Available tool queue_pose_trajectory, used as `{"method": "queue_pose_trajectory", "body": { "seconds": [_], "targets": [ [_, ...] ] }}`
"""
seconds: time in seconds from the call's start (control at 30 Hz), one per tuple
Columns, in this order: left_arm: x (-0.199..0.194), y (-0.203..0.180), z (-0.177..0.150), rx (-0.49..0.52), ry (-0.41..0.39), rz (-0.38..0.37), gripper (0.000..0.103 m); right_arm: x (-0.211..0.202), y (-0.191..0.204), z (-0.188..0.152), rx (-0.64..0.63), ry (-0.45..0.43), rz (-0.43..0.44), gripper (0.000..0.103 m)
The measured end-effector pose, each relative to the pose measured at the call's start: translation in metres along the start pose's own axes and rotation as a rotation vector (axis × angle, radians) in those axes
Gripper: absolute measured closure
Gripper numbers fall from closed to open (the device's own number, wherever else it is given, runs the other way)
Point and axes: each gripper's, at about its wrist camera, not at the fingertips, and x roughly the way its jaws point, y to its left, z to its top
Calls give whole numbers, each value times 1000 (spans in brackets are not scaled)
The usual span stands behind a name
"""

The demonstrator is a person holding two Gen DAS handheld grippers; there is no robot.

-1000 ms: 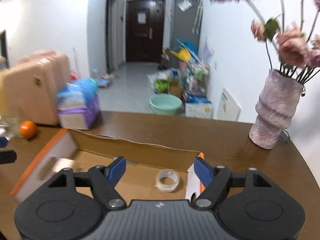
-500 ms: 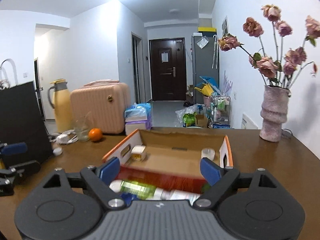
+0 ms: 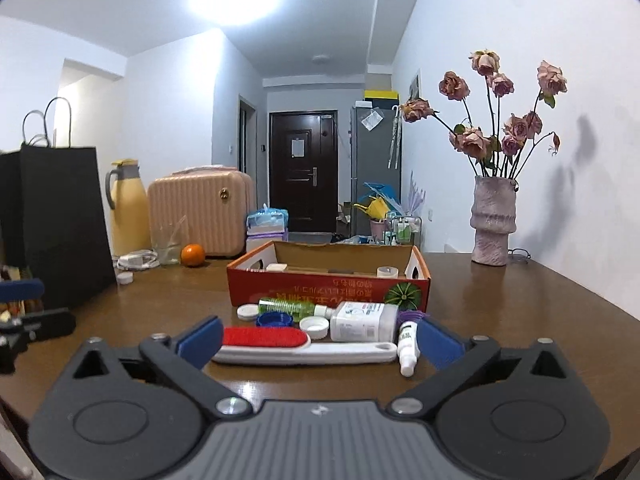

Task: Organize rigid objects
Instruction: 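Withdraw both open tools from the box back toward the items, then grasp the blue cap with the left tool while the right tool grasps the white tube bottle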

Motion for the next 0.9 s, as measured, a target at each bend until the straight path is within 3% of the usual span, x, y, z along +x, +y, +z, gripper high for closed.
{"method": "queue_pose_trajectory", "body": {
  "seconds": [0.13, 0.2, 0.47, 0.73, 0.9],
  "targets": [
    [4, -2, -4, -11, 0, 24, 10, -2, -1, -7, 13, -22, -20, 0],
    [10, 0, -8, -38, 1, 32, 3, 4, 0, -12, 14, -27, -7, 0],
    [44, 7, -28, -101, 63, 82, 3, 36, 9, -38, -37, 6, -7, 0],
    [85, 5, -27, -82, 129, 89, 3, 76, -30, -33, 110, 74, -36, 0],
    [122, 6, -19, -97, 190, 52, 3, 96, -47, -20, 146, 61, -34, 0]
  ]
}}
